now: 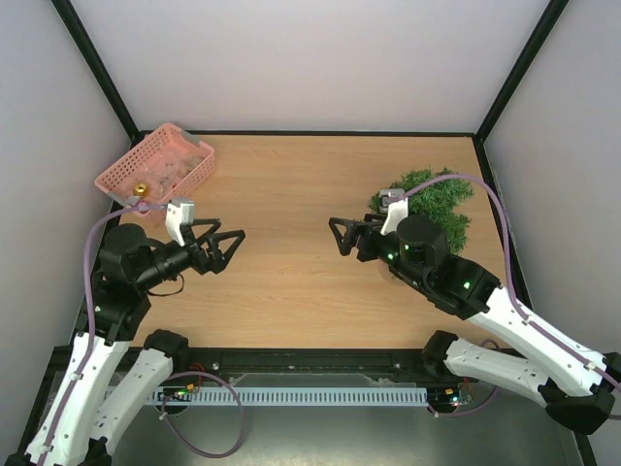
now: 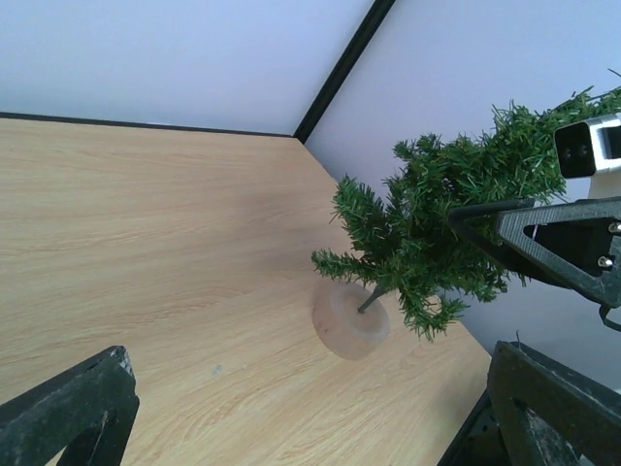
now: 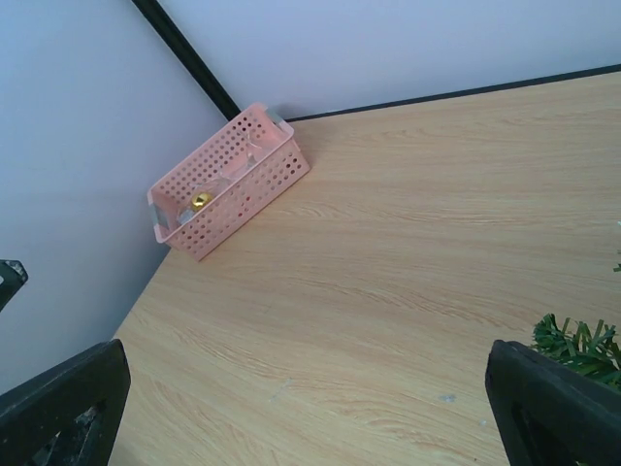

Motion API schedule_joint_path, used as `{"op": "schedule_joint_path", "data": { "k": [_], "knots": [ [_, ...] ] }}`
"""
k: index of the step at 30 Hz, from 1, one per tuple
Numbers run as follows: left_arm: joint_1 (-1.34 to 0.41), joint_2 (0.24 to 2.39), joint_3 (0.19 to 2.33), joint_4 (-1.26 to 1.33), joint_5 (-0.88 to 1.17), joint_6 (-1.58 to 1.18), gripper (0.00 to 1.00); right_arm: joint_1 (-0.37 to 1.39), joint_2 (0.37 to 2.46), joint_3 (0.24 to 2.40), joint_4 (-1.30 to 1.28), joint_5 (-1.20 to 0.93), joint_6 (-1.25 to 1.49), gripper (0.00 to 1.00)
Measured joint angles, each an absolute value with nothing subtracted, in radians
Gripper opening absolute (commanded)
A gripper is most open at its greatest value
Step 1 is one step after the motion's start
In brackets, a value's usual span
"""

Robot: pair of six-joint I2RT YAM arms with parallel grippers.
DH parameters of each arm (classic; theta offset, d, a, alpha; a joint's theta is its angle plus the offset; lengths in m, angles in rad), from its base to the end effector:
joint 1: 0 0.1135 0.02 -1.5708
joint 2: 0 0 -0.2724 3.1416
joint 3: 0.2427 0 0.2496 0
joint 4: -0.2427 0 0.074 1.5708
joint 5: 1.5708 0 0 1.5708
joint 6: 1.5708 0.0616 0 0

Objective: Decorate the small christmas tree
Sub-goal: Move the christmas tree to the center of the board.

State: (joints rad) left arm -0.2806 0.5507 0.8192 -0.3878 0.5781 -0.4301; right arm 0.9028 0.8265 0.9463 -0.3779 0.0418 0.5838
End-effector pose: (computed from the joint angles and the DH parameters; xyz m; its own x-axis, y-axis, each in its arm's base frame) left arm 0.1158 -0.0684 0.3632 -0.4180 -0.2429 -0.8754 0.6370 0.6086 -0.4731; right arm 0.1258 0.1553 0.3678 -0.5505 0.1914 -0.8126 -0.5464 0.6533 0.5240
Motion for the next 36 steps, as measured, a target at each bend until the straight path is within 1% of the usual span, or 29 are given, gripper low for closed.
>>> {"op": "schedule_joint_path", "data": {
  "k": [8, 11, 13, 17, 23, 27, 29, 32, 36],
  "knots": [
    [-0.281, 0.55, 0.819, -0.389, 0.526, -0.422, 1.0, 0.903, 0.829, 0.96, -0.376, 0.036, 0.541, 0.98],
    [-0.281, 0.536, 0.817, -0.389, 0.477, -0.412, 1.0, 0.903, 0.85, 1.026, -0.373, 0.009, 0.496, 0.98],
    [-0.281, 0.517, 0.806, -0.385, 0.453, -0.404, 1.0, 0.903, 0.885, 1.109, -0.378, 0.015, 0.457, 0.98],
    [-0.281, 0.5, 0.776, -0.384, 0.439, -0.383, 1.0, 0.904, 0.982, 1.341, -0.432, 0.16, 0.375, 0.98],
    [-0.281, 0.51, 0.751, -0.387, 0.424, -0.351, 1.0, 0.904, 1.077, 1.628, -0.538, 0.48, 0.262, 0.98],
    [-0.281, 0.506, 0.73, -0.388, 0.416, -0.342, 1.0, 0.904, 1.101, 1.716, -0.62, 0.707, 0.229, 0.98],
    [-0.281, 0.502, 0.72, -0.388, 0.414, -0.34, 1.0, 0.904, 1.111, 1.744, -0.68, 0.787, 0.231, 1.0],
    [-0.281, 0.496, 0.713, -0.388, 0.413, -0.34, 1.0, 0.904, 1.118, 1.768, -0.766, 0.828, 0.26, 0.98],
    [-0.281, 0.478, 0.697, -0.388, 0.41, -0.34, 1.0, 0.904, 1.098, 1.752, -0.872, 0.832, 0.312, 0.99]
  ]
}}
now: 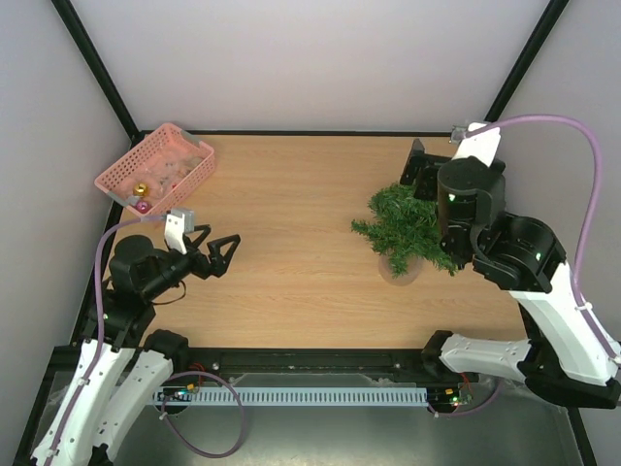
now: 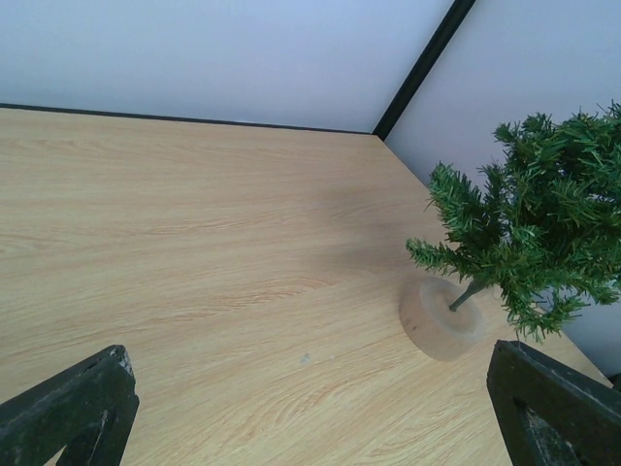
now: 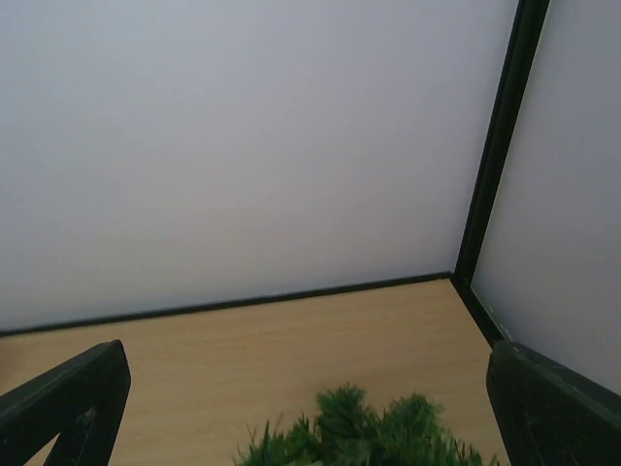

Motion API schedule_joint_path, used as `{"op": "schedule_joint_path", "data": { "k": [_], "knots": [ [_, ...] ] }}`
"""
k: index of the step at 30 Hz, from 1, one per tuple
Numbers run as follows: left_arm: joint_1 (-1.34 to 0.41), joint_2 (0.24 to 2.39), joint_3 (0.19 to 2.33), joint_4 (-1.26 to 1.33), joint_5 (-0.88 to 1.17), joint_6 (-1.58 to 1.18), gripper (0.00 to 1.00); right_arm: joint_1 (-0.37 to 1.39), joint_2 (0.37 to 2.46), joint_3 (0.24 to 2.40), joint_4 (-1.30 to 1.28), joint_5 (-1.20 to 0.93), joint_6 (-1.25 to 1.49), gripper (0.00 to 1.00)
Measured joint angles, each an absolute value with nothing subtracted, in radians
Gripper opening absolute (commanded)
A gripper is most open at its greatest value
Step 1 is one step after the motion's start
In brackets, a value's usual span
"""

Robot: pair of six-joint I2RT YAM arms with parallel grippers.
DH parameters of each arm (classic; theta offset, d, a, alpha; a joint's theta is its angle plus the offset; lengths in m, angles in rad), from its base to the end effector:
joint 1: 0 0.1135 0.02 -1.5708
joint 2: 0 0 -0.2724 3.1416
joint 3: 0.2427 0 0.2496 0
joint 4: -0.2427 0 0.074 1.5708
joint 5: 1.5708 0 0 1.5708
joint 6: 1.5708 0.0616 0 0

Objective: Decorate the small christmas tree
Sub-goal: Move the christmas tree to the center of the board.

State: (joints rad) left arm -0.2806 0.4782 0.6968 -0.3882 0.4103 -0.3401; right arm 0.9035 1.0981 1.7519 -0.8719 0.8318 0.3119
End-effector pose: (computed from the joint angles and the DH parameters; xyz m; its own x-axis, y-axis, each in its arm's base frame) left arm 0.1184 -0.0597 0.3279 -0.3636 -0.2135 -0.9067 0.5415 0.7436 -0.3923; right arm 0.1376 0.1011 0.5260 -0.1528 0.1401 -0.9783 -0.0374 0.9884 0.1474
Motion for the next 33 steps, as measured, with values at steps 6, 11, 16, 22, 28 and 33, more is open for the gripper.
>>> {"op": "schedule_joint_path", "data": {
  "k": [6, 11, 16, 22, 28, 33],
  "knots": [
    [-0.281, 0.472, 0.692, -0.388, 0.41, -0.34, 1.0, 0.904, 1.044, 1.626, -0.94, 0.781, 0.326, 0.85],
    [-0.281, 0.472, 0.692, -0.388, 0.41, -0.34, 1.0, 0.904, 1.049, 1.583, -0.966, 0.794, 0.315, 0.47],
    [-0.281, 0.472, 0.691, -0.388, 0.411, -0.34, 1.0, 0.904, 1.034, 1.583, -0.947, 0.807, 0.281, 0.02],
    [-0.281, 0.477, 0.686, -0.387, 0.418, -0.342, 1.0, 0.904, 1.004, 1.53, -0.784, 0.85, 0.138, 0.02],
    [-0.281, 0.483, 0.686, -0.384, 0.419, -0.344, 1.0, 0.904, 1.048, 1.495, -0.536, 0.89, -0.057, 0.02],
    [-0.281, 0.488, 0.686, -0.38, 0.419, -0.345, 1.0, 0.902, 1.164, 1.563, -0.41, 0.89, -0.169, 0.02]
  ]
}}
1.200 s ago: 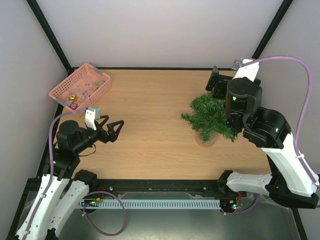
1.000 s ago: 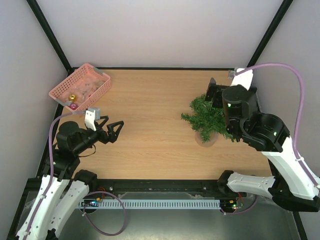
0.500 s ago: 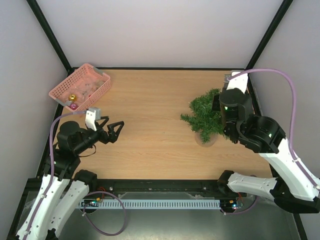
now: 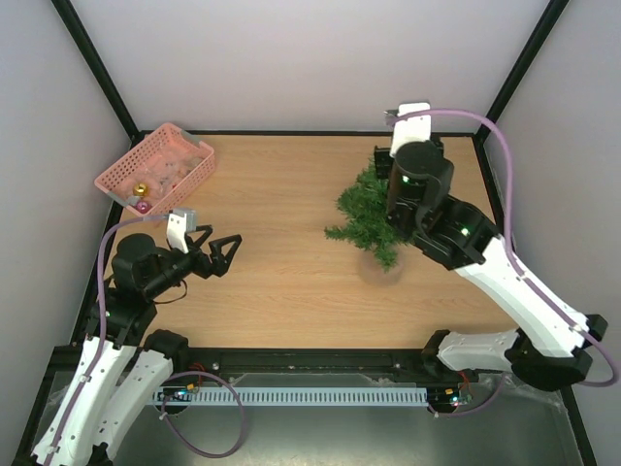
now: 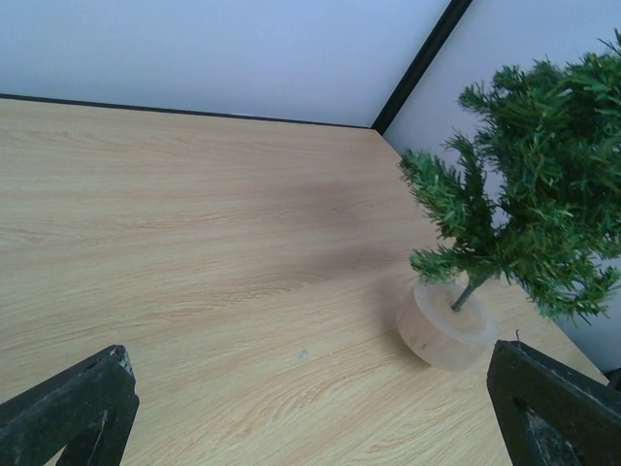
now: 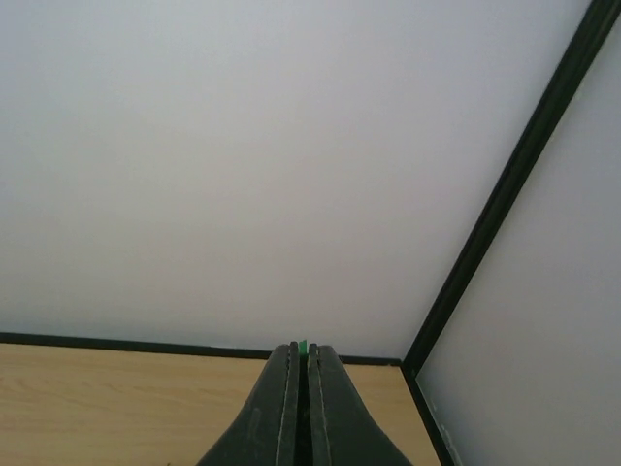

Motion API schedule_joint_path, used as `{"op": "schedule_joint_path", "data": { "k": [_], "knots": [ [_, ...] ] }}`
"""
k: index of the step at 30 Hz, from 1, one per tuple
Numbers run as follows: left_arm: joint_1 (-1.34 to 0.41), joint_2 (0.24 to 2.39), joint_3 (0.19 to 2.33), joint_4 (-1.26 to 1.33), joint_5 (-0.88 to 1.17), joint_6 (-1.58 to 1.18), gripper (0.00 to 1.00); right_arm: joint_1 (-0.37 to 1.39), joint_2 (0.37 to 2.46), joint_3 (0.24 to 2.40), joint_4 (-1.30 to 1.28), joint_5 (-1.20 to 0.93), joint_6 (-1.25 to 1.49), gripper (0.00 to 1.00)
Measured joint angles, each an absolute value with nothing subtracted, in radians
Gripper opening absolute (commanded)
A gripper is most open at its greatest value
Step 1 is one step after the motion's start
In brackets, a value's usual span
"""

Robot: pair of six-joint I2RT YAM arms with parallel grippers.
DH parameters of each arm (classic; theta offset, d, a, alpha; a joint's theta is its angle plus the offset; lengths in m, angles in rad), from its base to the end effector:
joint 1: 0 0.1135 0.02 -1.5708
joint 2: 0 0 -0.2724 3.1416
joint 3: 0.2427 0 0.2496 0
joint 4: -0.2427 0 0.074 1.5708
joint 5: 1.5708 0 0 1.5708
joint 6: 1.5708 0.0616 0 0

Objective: Decorate the small christmas tree
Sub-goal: Move the christmas tree to the center of the board.

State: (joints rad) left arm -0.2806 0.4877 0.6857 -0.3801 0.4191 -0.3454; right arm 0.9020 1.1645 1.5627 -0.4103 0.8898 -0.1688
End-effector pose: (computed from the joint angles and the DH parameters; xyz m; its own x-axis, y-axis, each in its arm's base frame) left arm 0.1211 -0.0610 0.3240 -0.3796 -0.2125 -0.9004 0.5410 0.7386 -0.4023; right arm 0.1772 0.1470 0.5116 -0.0053 -0.1773 -0.9841 -0.0133 0.9841 -0.1772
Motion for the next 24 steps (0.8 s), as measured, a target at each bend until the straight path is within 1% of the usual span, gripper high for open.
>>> {"op": "schedule_joint_path", "data": {
  "k": [5, 12, 24],
  "knots": [
    [-0.281, 0.488, 0.686, -0.379, 0.419, -0.345, 1.0, 0.874, 1.283, 1.637, -0.335, 0.849, -0.222, 0.02],
    [-0.281, 0.488, 0.685, -0.378, 0.419, -0.345, 1.0, 0.789, 1.436, 1.748, -0.304, 0.762, -0.231, 0.02],
    [-0.281, 0.488, 0.677, -0.375, 0.414, -0.345, 1.0, 0.732, 1.536, 1.75, -0.285, 0.665, -0.201, 0.02]
  ]
}}
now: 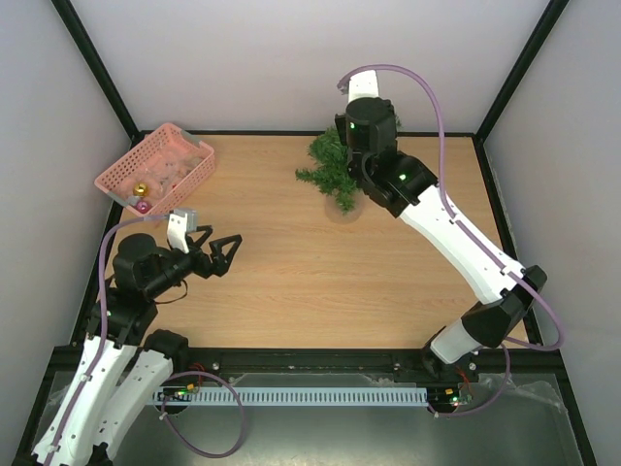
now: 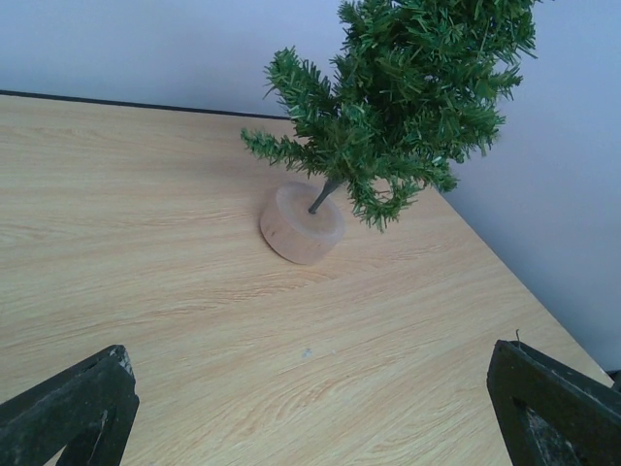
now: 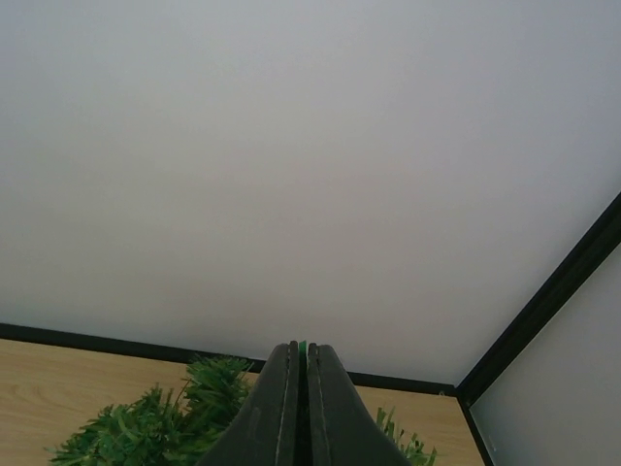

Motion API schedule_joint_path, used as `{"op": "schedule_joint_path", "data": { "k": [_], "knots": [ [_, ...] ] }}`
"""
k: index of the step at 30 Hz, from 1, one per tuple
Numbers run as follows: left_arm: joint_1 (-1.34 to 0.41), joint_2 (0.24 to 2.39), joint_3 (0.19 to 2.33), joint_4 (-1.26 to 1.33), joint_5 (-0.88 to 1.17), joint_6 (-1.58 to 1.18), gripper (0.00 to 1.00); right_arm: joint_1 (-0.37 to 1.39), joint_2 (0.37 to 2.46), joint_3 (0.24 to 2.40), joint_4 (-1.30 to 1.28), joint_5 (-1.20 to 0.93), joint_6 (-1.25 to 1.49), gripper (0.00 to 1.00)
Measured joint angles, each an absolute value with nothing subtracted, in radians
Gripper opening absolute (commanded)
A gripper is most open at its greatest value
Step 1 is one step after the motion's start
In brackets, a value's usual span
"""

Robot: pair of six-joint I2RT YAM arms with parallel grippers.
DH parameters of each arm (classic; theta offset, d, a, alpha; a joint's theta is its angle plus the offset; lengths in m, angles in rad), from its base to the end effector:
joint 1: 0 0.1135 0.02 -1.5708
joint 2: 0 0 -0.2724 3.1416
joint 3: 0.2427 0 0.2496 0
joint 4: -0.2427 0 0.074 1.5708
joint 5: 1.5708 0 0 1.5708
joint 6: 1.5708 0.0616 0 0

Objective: Decorate the small christmas tree
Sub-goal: Move the christmas tree to the center of the board.

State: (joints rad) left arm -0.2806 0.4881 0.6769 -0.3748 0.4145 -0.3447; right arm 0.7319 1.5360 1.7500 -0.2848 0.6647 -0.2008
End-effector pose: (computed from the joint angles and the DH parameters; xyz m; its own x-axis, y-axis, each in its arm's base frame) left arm 0.1221 -0.0610 0.3215 -0.3814 -0.2120 -0.8998 0.5365 0.7419 -0.4022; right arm 0.2908 0.2101 0.4871 -0.0379 -0.2451 -0.9688 -0.0774 0.9673 -0.2417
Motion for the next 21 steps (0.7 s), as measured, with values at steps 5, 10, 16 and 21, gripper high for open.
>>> {"op": "schedule_joint_path", "data": {
  "k": [5, 10, 16, 21],
  "knots": [
    [-0.281, 0.503, 0.677, -0.374, 0.408, -0.345, 1.0, 0.727, 1.539, 1.743, -0.259, 0.656, -0.196, 0.1],
    [-0.281, 0.532, 0.677, -0.374, 0.38, -0.348, 1.0, 0.727, 1.539, 1.717, -0.245, 0.657, -0.181, 0.56],
    [-0.281, 0.64, 0.702, -0.374, 0.243, -0.352, 1.0, 0.727, 1.507, 1.717, -0.3, 0.662, -0.119, 0.89],
    [-0.274, 0.83, 0.807, -0.371, 0.062, -0.334, 1.0, 0.727, 1.389, 1.666, -0.399, 0.603, 0.006, 0.98]
  ]
}}
